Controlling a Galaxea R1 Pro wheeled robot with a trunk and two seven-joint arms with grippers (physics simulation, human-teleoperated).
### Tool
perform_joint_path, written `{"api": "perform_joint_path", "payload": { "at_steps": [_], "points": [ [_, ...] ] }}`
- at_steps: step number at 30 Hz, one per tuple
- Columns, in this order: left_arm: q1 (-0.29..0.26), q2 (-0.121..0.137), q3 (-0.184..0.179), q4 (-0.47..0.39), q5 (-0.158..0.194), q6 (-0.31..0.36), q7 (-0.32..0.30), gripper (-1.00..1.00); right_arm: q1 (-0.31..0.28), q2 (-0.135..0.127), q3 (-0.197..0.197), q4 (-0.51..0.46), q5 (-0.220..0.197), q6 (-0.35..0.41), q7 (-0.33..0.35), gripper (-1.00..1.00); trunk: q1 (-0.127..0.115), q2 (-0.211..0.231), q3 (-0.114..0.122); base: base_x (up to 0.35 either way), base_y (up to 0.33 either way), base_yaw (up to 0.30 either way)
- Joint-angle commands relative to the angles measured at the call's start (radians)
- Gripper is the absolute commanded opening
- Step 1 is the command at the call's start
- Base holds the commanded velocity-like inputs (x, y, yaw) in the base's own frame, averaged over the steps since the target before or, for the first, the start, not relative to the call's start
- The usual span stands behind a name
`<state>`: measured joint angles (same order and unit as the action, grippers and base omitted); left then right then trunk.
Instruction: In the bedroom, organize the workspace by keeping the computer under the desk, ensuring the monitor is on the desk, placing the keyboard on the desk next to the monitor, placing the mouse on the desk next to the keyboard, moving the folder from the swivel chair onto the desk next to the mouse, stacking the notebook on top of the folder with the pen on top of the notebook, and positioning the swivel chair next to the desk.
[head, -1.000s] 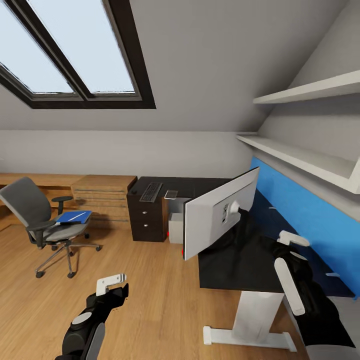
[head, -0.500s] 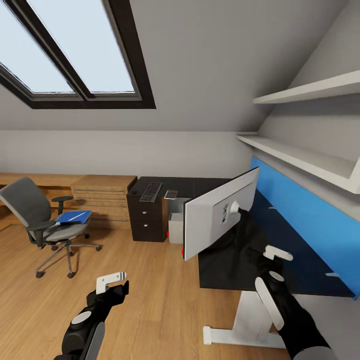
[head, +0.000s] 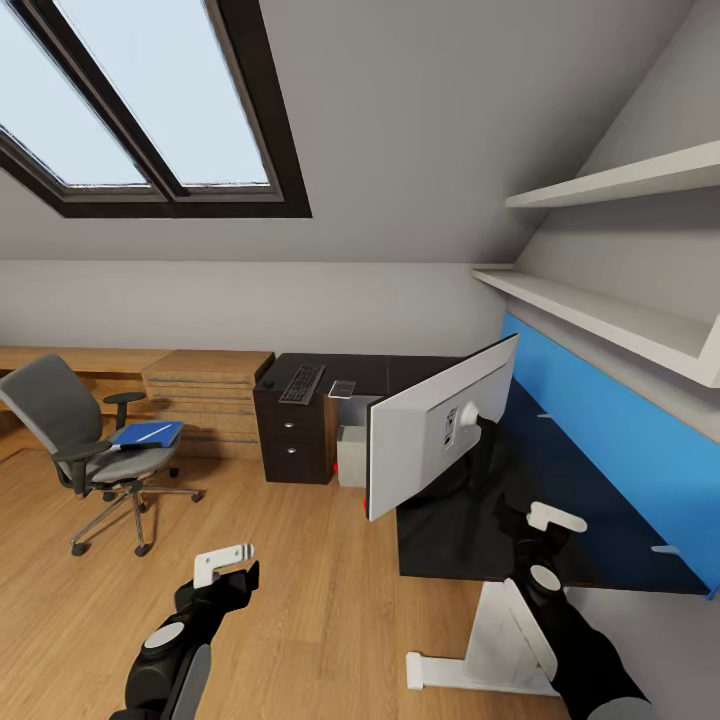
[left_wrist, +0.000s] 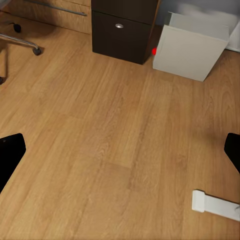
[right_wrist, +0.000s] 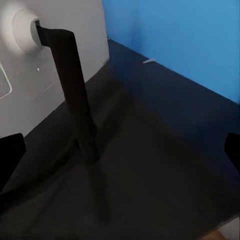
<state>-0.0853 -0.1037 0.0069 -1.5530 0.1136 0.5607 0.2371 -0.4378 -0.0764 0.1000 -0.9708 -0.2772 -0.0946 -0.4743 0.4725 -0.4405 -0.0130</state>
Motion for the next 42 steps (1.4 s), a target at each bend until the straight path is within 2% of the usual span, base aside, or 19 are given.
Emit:
{"api": "perform_joint_path", "payload": {
  "at_steps": [1, 5, 6, 9, 10, 11, 14, 15, 17, 19, 22, 28, 42],
  "points": [
    [-0.001, -0.001, -0.001, -0.001, 0.011, 0.004, 0.007, 1.00, -0.001, -0.001, 0.007, 0.011, -0.006, -0.015, -0.006, 1.00, 0.000, -0.002, -0.001, 0.000, 0.000, 0.000],
    [-0.001, -0.001, -0.019, -0.001, 0.011, 0.005, 0.007, 1.00, -0.006, 0.009, 0.012, 0.140, 0.005, -0.056, 0.004, 1.00, 0.000, -0.002, -0.001, 0.000, 0.000, 0.000],
    [-0.001, -0.001, -0.023, -0.001, 0.011, 0.005, 0.007, 1.00, -0.017, 0.013, 0.012, 0.210, 0.006, -0.063, 0.014, 1.00, 0.000, -0.002, -0.001, 0.000, 0.000, 0.000],
    [-0.001, -0.001, -0.026, 0.001, 0.011, 0.005, 0.007, 1.00, -0.062, 0.016, 0.011, 0.331, 0.004, -0.069, 0.037, 1.00, 0.000, -0.002, -0.001, 0.000, 0.000, 0.000],
    [-0.001, -0.001, -0.027, 0.002, 0.011, 0.005, 0.007, 1.00, -0.086, 0.017, 0.011, 0.372, 0.004, -0.071, 0.047, 1.00, 0.000, -0.002, -0.001, 0.000, 0.000, 0.000],
    [-0.001, -0.001, -0.029, 0.004, 0.011, 0.005, 0.007, 1.00, -0.141, 0.018, 0.010, 0.450, 0.003, -0.073, 0.066, 1.00, 0.000, -0.002, -0.001, 0.000, 0.000, 0.000],
    [-0.001, -0.001, -0.032, 0.006, 0.011, 0.005, 0.008, 1.00, -0.225, 0.019, 0.010, 0.552, 0.003, -0.075, 0.095, 1.00, 0.000, -0.002, -0.001, 0.000, 0.000, 0.000],
    [-0.001, -0.001, -0.036, 0.008, 0.011, 0.005, 0.008, 1.00, -0.275, 0.019, 0.009, 0.603, 0.004, -0.076, 0.110, 1.00, 0.000, -0.002, -0.001, 0.000, 0.000, 0.000],
    [-0.001, -0.001, -0.047, 0.009, 0.011, 0.005, 0.008, 1.00, -0.331, 0.019, 0.009, 0.649, 0.008, -0.076, 0.126, 1.00, 0.000, -0.002, -0.001, 0.000, 0.000, 0.000],
    [-0.001, -0.001, -0.052, 0.009, 0.011, 0.005, 0.008, 1.00, -0.368, 0.019, 0.009, 0.675, 0.013, -0.074, 0.135, 1.00, 0.000, -0.002, -0.001, 0.000, 0.000, 0.000],
    [-0.001, -0.001, -0.061, 0.010, 0.011, 0.006, 0.008, 1.00, -0.392, 0.018, 0.009, 0.688, 0.015, -0.073, 0.140, 1.00, 0.000, -0.002, -0.001, 0.000, 0.000, 0.000],
    [-0.001, -0.001, -0.120, 0.009, 0.012, 0.008, 0.009, 1.00, -0.417, 0.020, 0.005, 0.703, 0.008, -0.073, 0.139, 1.00, 0.000, -0.002, -0.001, 0.000, 0.000, 0.000],
    [-0.001, 0.002, -0.125, 0.009, 0.011, 0.008, 0.010, 1.00, -0.420, 0.029, 0.000, 0.705, 0.005, -0.102, 0.137, 1.00, 0.000, -0.002, -0.001, 0.000, 0.000, 0.000]
  ]
}}
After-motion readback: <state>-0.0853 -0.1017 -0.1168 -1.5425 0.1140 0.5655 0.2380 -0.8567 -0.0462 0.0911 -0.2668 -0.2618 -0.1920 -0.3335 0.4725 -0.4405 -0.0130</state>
